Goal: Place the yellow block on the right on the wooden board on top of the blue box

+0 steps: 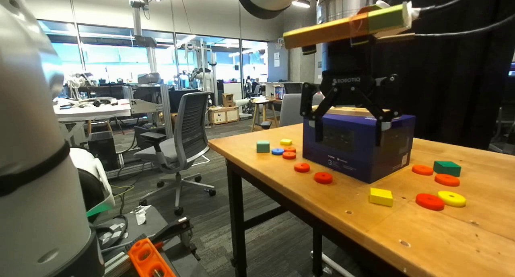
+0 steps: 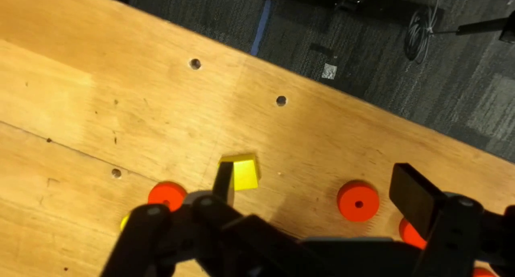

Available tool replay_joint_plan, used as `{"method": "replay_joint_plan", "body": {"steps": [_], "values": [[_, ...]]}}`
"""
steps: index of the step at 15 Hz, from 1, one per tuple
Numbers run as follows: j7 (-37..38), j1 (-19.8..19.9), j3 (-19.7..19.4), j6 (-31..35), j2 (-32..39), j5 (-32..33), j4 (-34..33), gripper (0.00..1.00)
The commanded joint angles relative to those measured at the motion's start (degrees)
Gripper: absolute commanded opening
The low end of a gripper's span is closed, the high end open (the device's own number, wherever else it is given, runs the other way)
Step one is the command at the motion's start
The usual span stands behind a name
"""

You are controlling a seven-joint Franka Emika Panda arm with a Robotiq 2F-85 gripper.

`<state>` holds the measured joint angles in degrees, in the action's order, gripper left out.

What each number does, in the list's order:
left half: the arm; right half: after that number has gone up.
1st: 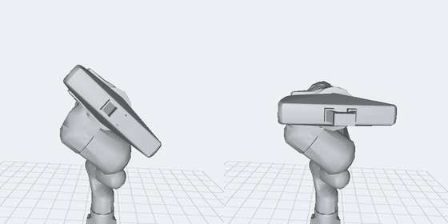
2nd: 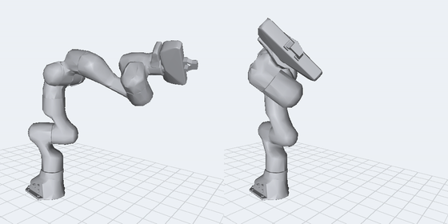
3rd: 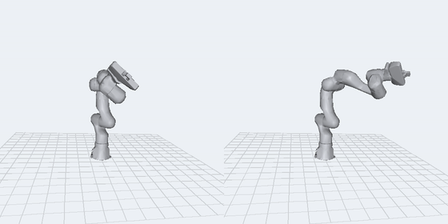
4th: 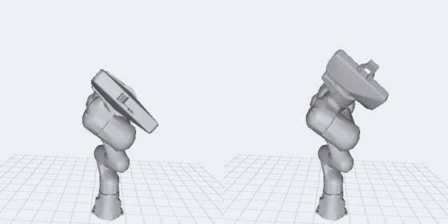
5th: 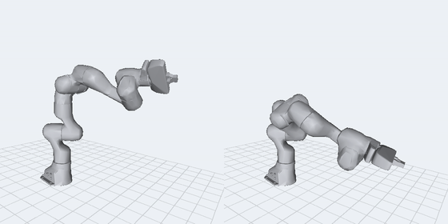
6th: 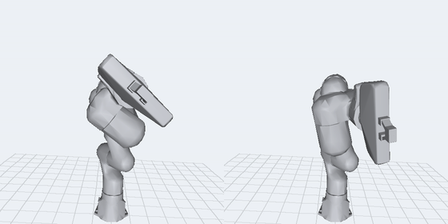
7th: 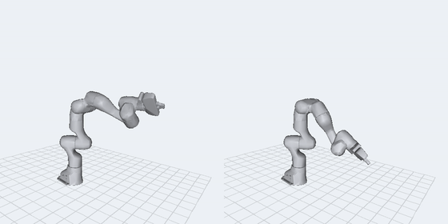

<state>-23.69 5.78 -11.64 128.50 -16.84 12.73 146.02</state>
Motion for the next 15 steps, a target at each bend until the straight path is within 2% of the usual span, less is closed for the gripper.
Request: {"method": "replay_joint_plan", "body": {"steps": [1, 9, 15], "values": [[-7.8, 0.3, -1.4, 2.5, 5.7, 0.7, -3.8, 1.00], [-17.3, 2.6, -3.0, 10.3, 14.7, -4.2, -7.8, 1.00], [-24.2, 3.8, -2.0, 8.6, 16.6, -16.6, -9.2, 1.00]]}}
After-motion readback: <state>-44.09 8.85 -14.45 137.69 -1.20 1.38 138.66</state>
